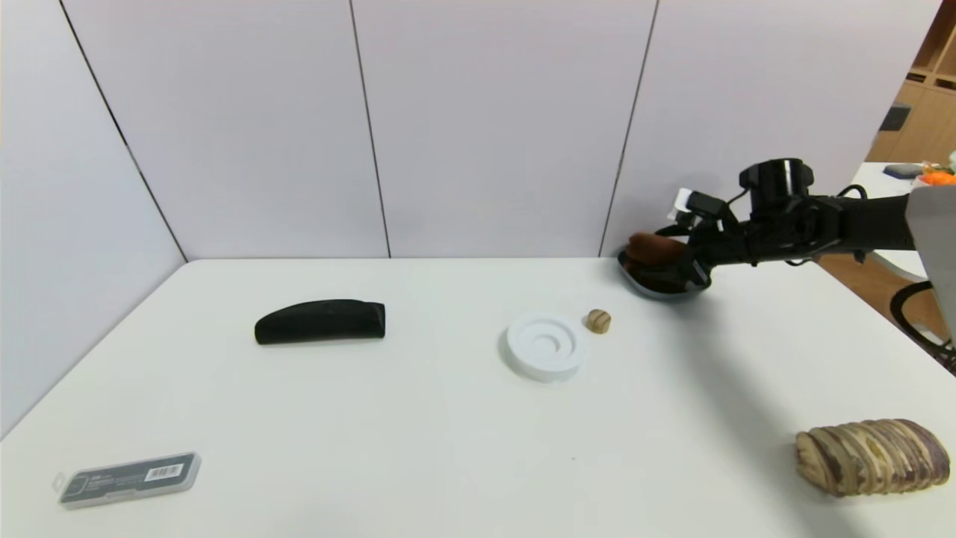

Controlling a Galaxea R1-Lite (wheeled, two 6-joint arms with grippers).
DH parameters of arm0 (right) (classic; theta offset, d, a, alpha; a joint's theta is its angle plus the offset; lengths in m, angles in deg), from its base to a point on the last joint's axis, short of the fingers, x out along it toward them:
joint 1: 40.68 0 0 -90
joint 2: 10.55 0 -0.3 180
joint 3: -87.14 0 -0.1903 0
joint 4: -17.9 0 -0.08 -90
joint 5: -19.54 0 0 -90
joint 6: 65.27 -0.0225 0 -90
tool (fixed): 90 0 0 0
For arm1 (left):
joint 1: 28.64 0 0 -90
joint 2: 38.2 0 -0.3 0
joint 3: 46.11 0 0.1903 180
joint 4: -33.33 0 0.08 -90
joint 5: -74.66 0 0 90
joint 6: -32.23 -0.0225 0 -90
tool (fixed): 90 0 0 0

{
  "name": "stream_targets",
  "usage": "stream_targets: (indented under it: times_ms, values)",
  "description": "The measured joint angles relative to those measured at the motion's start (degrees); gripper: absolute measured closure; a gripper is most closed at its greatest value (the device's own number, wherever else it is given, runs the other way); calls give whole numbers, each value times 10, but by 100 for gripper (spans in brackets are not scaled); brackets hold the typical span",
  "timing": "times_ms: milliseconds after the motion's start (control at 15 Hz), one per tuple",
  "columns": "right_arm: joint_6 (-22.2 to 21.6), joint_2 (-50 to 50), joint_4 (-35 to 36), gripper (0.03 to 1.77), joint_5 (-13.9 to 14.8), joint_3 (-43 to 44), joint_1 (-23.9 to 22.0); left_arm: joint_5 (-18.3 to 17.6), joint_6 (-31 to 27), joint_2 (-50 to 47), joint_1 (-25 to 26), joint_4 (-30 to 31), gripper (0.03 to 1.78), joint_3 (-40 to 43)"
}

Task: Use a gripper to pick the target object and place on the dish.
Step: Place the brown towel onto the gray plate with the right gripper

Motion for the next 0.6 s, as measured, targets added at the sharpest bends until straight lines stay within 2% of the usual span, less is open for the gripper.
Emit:
stream_targets:
  times_ms: [333, 600]
  values:
    - [0, -40, -7, 19, 0, -39, -17, 0, 0, 0, 0, 0, 12, 0]
    - [-6, -118, -12, 15, 0, -125, -43, 0, 0, 0, 0, 0, 12, 0]
